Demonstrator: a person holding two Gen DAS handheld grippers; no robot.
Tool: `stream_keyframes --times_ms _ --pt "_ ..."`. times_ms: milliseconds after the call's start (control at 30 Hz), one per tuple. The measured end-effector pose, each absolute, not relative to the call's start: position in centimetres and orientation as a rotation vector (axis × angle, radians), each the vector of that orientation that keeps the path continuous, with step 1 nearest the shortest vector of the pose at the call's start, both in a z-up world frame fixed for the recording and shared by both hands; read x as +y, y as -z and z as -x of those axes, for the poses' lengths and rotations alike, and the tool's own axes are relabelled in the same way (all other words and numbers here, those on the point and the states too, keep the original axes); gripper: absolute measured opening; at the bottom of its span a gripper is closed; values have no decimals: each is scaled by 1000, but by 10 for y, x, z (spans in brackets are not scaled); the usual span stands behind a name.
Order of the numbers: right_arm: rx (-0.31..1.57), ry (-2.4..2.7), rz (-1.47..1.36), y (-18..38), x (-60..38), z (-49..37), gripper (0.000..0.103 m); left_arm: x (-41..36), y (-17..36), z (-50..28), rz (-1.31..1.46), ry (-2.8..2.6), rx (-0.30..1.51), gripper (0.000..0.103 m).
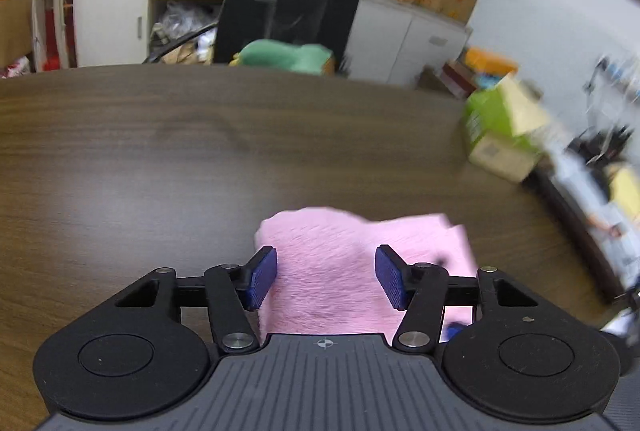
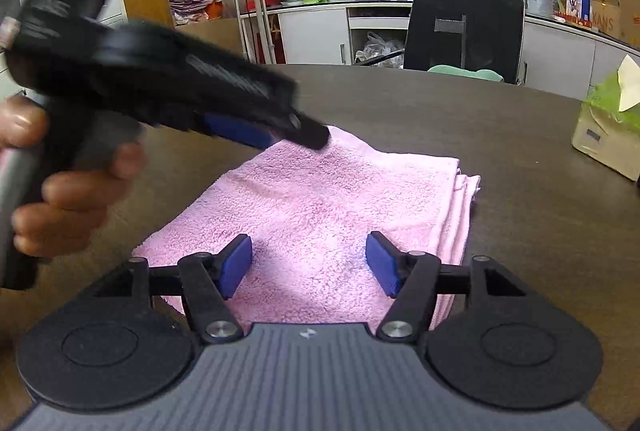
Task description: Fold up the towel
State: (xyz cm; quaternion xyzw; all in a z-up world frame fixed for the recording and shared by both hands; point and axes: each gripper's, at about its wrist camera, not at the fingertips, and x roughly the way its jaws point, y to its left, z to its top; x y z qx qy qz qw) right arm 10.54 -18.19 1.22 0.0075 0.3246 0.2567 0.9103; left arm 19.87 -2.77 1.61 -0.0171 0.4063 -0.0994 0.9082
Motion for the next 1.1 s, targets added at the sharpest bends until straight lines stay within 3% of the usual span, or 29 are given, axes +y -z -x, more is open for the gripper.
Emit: stream_keyframes --times_ms 33,67,600,767,833,900,1000,1100 --pt "667 -530 -24 -13 -183 -105 65 -28 -11 -200 13 175 847 69" --pt "665 -531 -32 -13 -184 -105 65 -25 -9 -199 23 169 841 71" --pt "666 -561 -75 -14 -183 -104 67 48 -44 -124 86 57 708 72" --pt "555 -531 -95 -34 -197 -81 67 75 -43 -89 98 50 669 76" --pt "504 -497 -136 -44 -208 -69 72 83 -45 -77 93 64 644 82" --pt "466 -391 -168 -48 -221 -57 83 86 -46 -68 86 87 622 83" --pt "451 -250 -138 -41 -229 -35 84 81 -42 -55 49 120 586 92" --pt "505 -149 -118 -28 -233 -22 84 71 -35 -49 26 146 592 92"
